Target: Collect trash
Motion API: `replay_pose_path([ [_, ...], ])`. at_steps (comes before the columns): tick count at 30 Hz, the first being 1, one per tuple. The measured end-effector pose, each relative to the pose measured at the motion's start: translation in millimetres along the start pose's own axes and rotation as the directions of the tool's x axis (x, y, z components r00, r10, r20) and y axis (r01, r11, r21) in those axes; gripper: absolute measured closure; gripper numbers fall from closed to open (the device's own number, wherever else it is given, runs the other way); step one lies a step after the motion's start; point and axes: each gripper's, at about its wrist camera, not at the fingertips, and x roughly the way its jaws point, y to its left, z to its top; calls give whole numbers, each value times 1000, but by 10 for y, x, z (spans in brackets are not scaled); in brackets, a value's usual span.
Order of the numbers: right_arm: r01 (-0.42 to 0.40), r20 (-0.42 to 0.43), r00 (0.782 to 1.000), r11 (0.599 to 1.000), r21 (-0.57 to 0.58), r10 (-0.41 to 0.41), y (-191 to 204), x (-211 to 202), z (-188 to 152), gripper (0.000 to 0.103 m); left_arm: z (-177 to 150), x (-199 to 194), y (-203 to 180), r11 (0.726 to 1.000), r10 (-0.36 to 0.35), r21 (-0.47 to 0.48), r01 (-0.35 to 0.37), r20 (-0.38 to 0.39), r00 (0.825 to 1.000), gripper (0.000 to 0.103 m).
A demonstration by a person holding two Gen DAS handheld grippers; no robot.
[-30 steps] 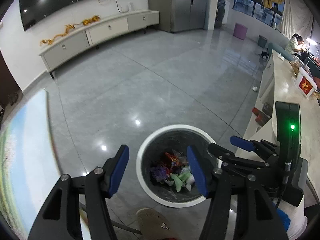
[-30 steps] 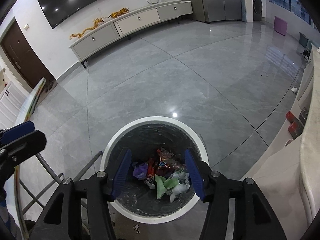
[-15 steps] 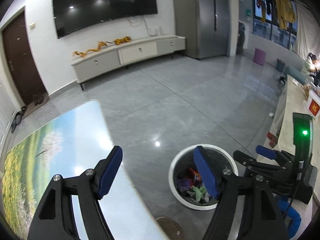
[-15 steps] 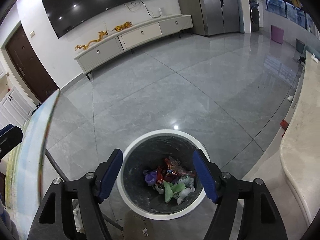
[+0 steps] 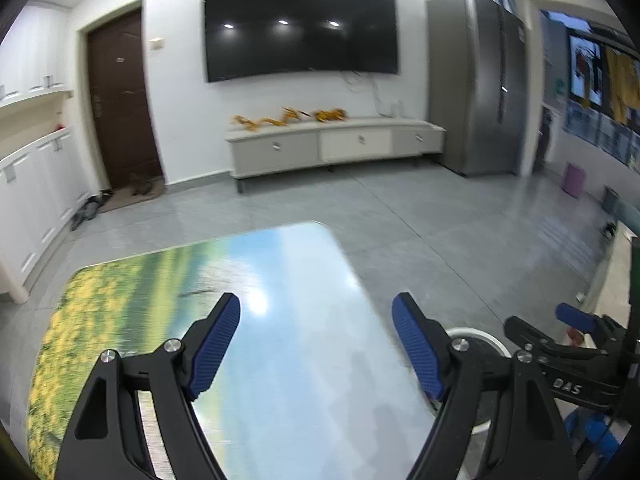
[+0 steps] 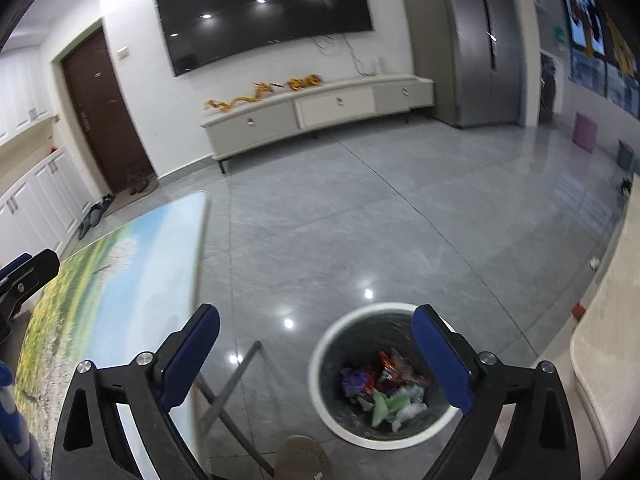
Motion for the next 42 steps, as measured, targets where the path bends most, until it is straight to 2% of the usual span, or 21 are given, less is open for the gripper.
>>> replay_pose_path([
  [3,-8,30,1000,999,-39,9,242,-60,46,0,2,-134,325,998,55,-39,-53,40,998,25],
  [7,-11,72,997,997,-72,16,530,-133,101,0,-46,-298,731,989,119,-95,-111,79,990,16],
  [12,13,124,992,994,-111,0,839,-190,107,0,-126,-480,1199,970,184,-180,-163,109,977,14],
  [17,47,163,986,989,-139,-24,1114,-205,61,0,-182,-582,1502,949,234,-242,-202,112,966,14],
  [26,93,222,973,987,-128,-63,1265,-258,28,0,-296,-683,1661,922,327,-254,-293,103,939,12],
  [28,94,230,971,988,-124,-64,1267,-271,33,0,-314,-701,1697,914,345,-264,-309,103,933,1],
  [31,103,242,968,987,-123,-71,1250,-310,19,0,-333,-757,1716,905,369,-273,-326,125,921,0],
  [42,118,259,962,987,-109,-86,1171,-383,-16,0,-349,-762,1659,898,395,-265,-352,131,909,0],
])
